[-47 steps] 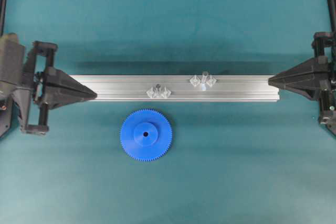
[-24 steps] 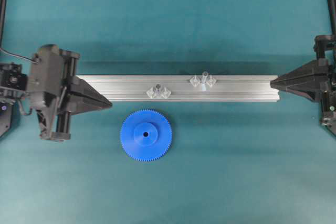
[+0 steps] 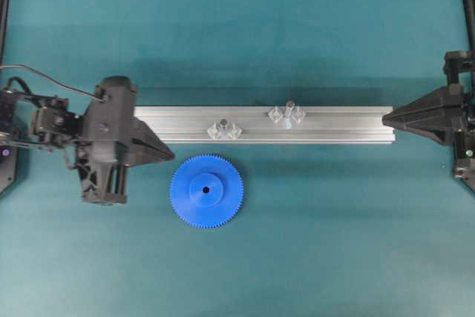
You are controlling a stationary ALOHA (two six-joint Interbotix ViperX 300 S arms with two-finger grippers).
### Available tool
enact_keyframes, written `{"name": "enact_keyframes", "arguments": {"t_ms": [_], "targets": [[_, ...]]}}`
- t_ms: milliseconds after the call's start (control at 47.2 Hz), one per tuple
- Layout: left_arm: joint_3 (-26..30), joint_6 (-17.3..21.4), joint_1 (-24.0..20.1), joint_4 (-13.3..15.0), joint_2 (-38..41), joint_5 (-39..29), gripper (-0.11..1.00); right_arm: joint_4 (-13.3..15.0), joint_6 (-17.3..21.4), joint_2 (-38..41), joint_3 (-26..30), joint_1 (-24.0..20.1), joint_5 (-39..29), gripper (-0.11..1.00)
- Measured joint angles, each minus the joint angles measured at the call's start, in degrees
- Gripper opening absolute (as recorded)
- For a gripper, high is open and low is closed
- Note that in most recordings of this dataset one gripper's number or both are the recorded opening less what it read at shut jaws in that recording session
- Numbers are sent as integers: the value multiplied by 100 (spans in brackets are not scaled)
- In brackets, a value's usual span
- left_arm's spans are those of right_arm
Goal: Find the location of the shaft and insert the large gear.
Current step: 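Move the left gripper toward the blue gear in front of the rail, then lower the open left gripper over the blue gear's hub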
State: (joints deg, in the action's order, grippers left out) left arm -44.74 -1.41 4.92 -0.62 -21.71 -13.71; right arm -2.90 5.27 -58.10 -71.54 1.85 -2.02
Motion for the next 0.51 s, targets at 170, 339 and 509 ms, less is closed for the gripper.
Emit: {"name": "enact_keyframes", "arguments": {"t_ms": [170,339,509], "targets": [[176,-9,18,0,343,-62,-1,0,0,0,-26,9,-9,-2],[369,0,70,9,721,-237,-1,18,0,0,-53,0,-9,-2],[606,0,88,0,1055,-457,-2,0,0,-18,-62,9,0,-2]]}}
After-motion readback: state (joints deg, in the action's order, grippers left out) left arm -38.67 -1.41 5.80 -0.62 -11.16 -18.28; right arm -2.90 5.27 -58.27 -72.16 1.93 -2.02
